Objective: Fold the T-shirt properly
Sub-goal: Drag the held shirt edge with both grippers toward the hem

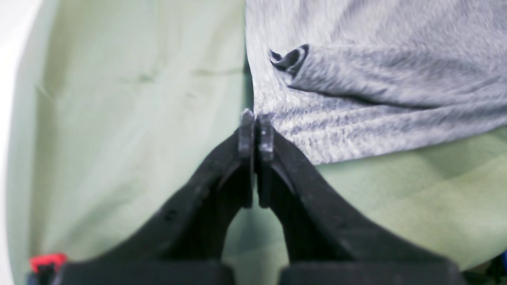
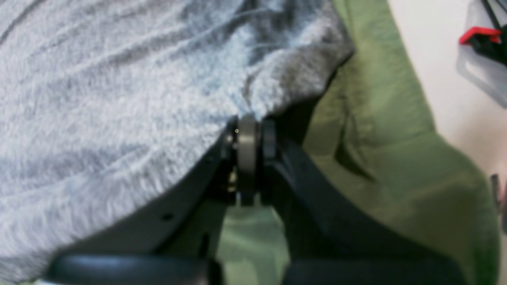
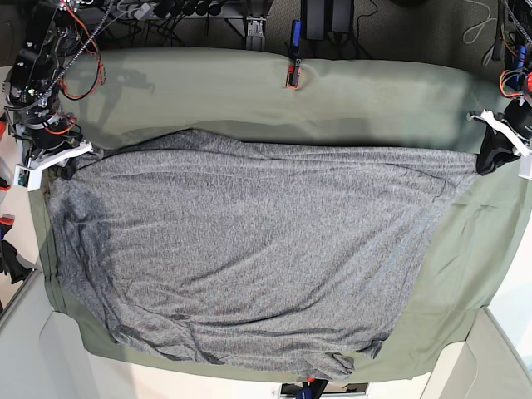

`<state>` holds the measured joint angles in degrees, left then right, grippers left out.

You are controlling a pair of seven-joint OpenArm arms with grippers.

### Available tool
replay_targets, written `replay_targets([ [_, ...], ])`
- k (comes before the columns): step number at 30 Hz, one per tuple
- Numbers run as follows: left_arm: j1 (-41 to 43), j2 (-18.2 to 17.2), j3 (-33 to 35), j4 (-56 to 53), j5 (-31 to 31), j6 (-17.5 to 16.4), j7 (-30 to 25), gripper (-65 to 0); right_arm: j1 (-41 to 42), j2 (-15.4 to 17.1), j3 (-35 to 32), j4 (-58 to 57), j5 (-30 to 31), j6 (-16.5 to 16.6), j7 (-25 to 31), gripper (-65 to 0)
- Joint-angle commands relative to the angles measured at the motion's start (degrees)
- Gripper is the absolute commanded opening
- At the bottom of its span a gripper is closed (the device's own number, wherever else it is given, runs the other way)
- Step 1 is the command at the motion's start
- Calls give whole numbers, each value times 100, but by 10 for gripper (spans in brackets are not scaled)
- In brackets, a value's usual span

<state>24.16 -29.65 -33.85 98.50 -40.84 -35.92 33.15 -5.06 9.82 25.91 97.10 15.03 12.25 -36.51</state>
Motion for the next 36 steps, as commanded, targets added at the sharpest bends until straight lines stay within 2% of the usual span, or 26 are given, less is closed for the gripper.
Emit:
replay_targets([
  [1,-87,-155,-37,74,11,46,-116,-650,205,120,44,61,-2,-22,175,-650],
  [5,-481,-396,212,-79,280,323,-118,-650,658,254,37,-256,0,114,173,-650],
  [10,-1152,-662,994,-778,385,337,-216,-650,1261,271,33,-1102,0,221,192,-650],
  [16,-2269,-647,1954,-1899,857,337,-446,-650,1829,269,33,-2009,-57,280,428,-650],
  [19,-2800,-636,2345,-2568,894,337,-501,-650,2061,271,33,-2387,-111,291,525,-650],
  [23,-3405,-595,2780,-3438,942,334,-599,-650,2282,269,33,-2828,-201,568,791,-650],
  [28,-3766,-398,2863,-4070,1113,330,-638,-650,2347,269,31,-3158,-216,828,1377,-650],
  [29,-3766,-372,2863,-4107,1113,330,-638,-650,2345,269,33,-3178,-214,839,1403,-623],
  [31,-3757,-337,2863,-4116,1113,332,-634,-650,2345,269,33,-3182,-203,837,1401,-477],
  [33,-3764,-337,2863,-4113,1091,334,-634,-581,2345,275,33,-3178,-37,835,1349,-372],
  [34,-3768,-345,2863,-4111,1060,334,-632,-535,2345,286,33,-3156,103,837,1204,-347],
  [36,-3801,-391,2852,-4085,892,337,-439,-449,2345,323,33,-3045,398,859,800,-344],
])
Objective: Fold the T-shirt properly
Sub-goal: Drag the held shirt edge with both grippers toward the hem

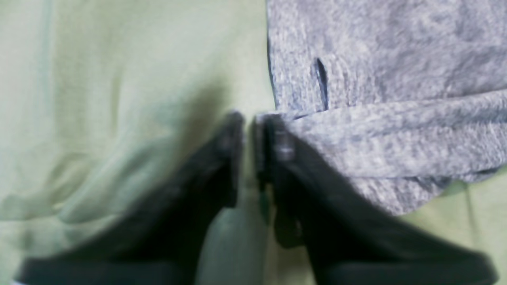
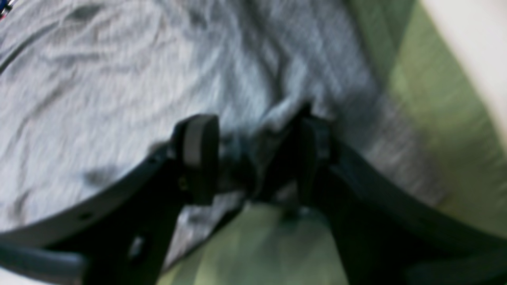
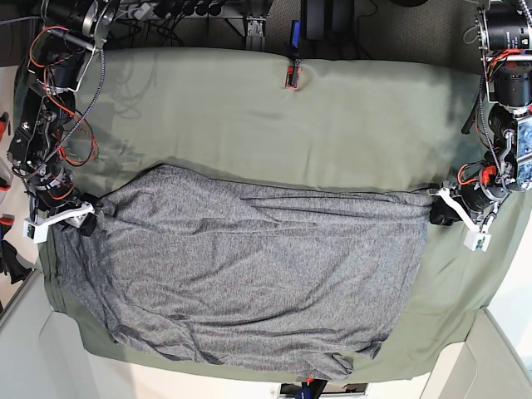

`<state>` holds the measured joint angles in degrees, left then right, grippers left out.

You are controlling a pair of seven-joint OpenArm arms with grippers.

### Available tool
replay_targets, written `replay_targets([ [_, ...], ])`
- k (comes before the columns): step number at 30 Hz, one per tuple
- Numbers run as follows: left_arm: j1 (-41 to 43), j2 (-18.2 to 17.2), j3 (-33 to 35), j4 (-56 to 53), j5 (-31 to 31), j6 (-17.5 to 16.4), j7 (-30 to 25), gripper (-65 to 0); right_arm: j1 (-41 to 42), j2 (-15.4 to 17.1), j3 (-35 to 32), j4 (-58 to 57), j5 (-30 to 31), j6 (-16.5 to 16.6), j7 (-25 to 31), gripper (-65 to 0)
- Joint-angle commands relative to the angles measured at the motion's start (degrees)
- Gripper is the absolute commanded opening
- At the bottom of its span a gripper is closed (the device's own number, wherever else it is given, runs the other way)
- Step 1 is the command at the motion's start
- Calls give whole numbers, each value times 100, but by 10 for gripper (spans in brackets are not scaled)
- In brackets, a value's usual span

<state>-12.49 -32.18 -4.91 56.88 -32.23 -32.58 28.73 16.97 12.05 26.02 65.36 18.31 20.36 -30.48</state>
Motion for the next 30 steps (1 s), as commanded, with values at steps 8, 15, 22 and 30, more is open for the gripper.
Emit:
replay_targets([
  [8,-96,-227,-1047,761,-1434,-570,1204,-413,-234,129,610,1416,802,227,-632,-344],
  [15,208,-219,-1322,1200,-2186,-742,1655,-413,-831,120,780,1578,1137,293,-787,-344],
  [22,944,50,-1322,1259,-2288,-742,1652,-413,-1078,111,776,1176,1123,284,-326,-344],
  [30,1259,426,-1322,1259,-2275,-742,1517,-413,-979,111,772,496,1115,302,79,-344],
])
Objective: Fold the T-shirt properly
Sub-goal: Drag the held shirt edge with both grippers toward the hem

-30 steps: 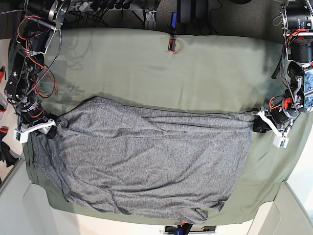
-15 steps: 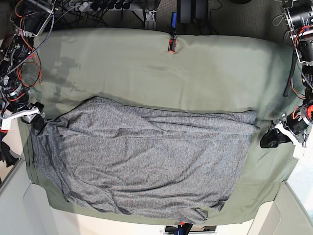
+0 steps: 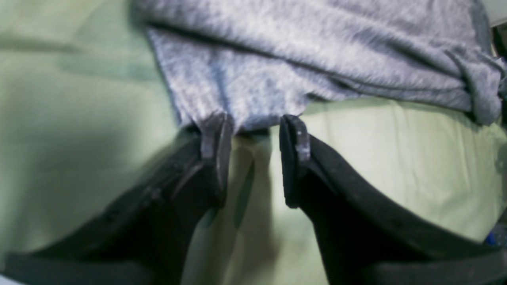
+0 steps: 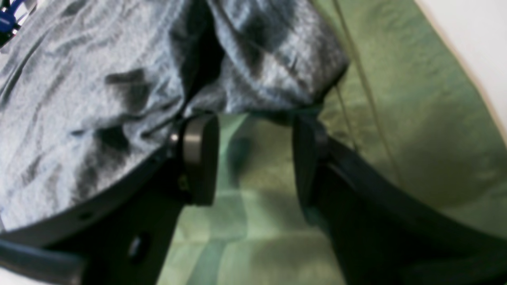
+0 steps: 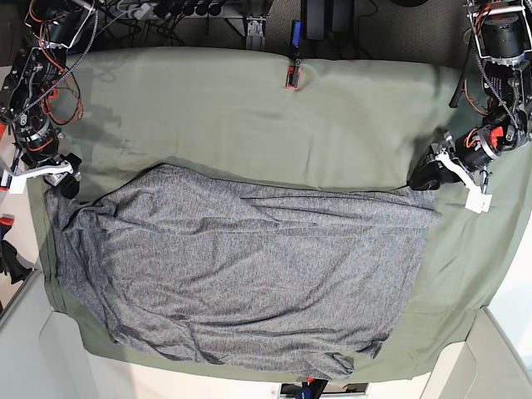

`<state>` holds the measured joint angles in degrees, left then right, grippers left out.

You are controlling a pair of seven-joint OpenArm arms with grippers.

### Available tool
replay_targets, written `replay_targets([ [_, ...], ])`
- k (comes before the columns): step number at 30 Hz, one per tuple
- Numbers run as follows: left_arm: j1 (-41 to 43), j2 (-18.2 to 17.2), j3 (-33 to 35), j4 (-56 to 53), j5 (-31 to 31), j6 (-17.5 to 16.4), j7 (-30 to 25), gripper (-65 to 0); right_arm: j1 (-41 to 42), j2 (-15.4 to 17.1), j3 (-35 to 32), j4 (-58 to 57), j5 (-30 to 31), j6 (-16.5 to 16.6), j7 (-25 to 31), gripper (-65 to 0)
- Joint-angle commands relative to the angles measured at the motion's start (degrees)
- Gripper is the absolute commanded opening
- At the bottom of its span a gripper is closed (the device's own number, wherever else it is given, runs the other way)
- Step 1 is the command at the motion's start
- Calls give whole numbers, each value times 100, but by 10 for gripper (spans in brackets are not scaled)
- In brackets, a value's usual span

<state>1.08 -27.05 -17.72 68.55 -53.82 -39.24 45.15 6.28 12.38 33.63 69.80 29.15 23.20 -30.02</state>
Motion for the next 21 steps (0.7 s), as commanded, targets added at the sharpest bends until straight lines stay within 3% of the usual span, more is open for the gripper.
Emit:
replay_targets([
  [1,-116,-31,-42,92,-70,-76,-136,-413,118,79,9,7,31,22,33,-344],
  [9,-146,181,-42,85,721,330,-586,-413,439,76,-44,-125,26,35,20,-344],
  [21,-645,216,87,-286,866,398,-612,-387,575,74,-688,-291,-94,20,48,-344],
])
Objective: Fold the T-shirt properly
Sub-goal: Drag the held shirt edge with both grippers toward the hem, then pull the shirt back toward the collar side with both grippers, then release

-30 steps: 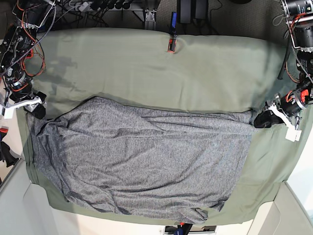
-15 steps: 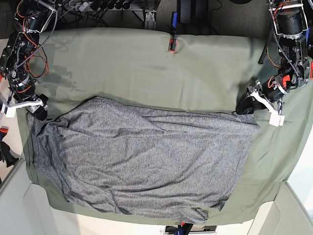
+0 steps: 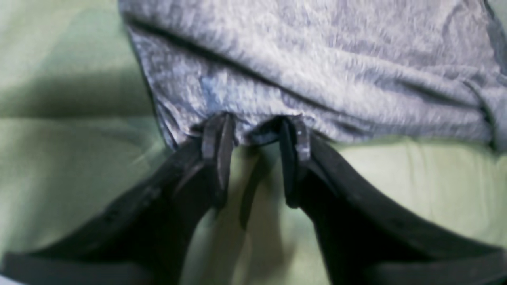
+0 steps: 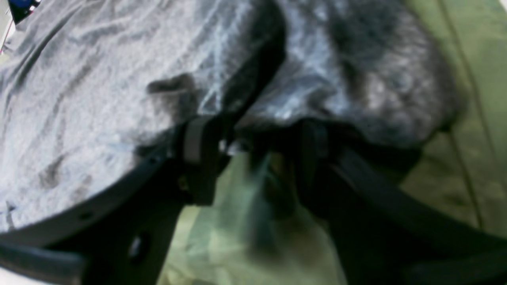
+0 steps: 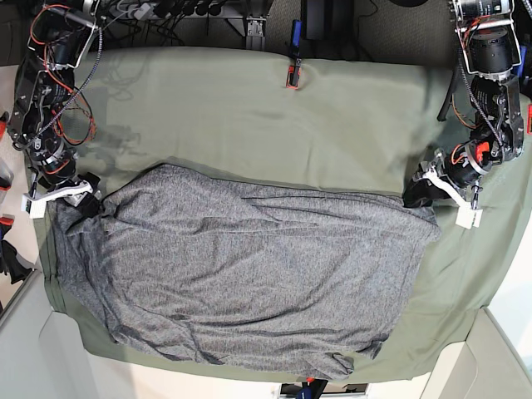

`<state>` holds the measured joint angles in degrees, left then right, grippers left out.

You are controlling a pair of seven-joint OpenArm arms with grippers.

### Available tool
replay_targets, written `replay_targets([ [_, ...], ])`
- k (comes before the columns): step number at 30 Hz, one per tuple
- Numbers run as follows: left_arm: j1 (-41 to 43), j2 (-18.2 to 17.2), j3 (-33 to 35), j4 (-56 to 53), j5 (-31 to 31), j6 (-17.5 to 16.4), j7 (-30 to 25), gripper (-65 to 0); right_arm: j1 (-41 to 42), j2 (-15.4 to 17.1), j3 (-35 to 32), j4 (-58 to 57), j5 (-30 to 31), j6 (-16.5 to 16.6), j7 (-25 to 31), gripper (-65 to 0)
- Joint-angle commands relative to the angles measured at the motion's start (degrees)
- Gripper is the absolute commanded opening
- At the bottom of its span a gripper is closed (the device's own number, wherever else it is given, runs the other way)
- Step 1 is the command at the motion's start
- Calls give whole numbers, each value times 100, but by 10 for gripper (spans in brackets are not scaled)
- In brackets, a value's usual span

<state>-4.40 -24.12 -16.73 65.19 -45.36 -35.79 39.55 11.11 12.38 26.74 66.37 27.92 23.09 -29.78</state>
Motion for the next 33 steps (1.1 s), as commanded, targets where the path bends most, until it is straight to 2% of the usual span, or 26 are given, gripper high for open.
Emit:
replay_targets([
  [1,-157,-79,-11,-52,20,52,-57,-357,96,74,-4,52,9,28,24,-344],
  [3,-291,-83,-11,-245,-28,52,-55,-292,94,76,-2,52,11,31,33,-344],
  [5,-409,-81,-11,-376,-125,50,-26,-274,94,74,-2,52,15,31,48,-344],
  [7,-503,-79,-11,-461,-236,48,17,-274,96,59,-2,52,13,31,74,-343],
  [11,-636,-79,-11,-636,-339,46,11,-274,101,-76,-4,52,-214,28,181,-290],
  [15,-809,-48,-11,-831,-372,46,11,-274,131,-205,-4,52,-354,20,299,-290],
  [22,-1152,59,-9,-1467,-302,44,-96,-274,334,-212,-15,-35,-570,-9,302,-290],
  [28,-1241,282,-9,-1738,42,50,-426,-277,664,-210,-66,-844,-662,-76,490,-292],
  [29,-1241,313,-9,-1738,144,48,-428,-301,734,-210,-79,-992,-730,-81,590,-293],
  [30,-1244,330,-9,-1738,254,46,-444,-373,793,-208,-87,-1123,-778,-94,629,-312],
  [32,-1241,317,-11,-1735,420,44,-468,-583,881,-210,-90,-1250,-833,-98,645,-428],
  [33,-1241,293,-11,-1735,428,44,-466,-650,892,-208,-90,-1248,-866,-68,643,-498],
])
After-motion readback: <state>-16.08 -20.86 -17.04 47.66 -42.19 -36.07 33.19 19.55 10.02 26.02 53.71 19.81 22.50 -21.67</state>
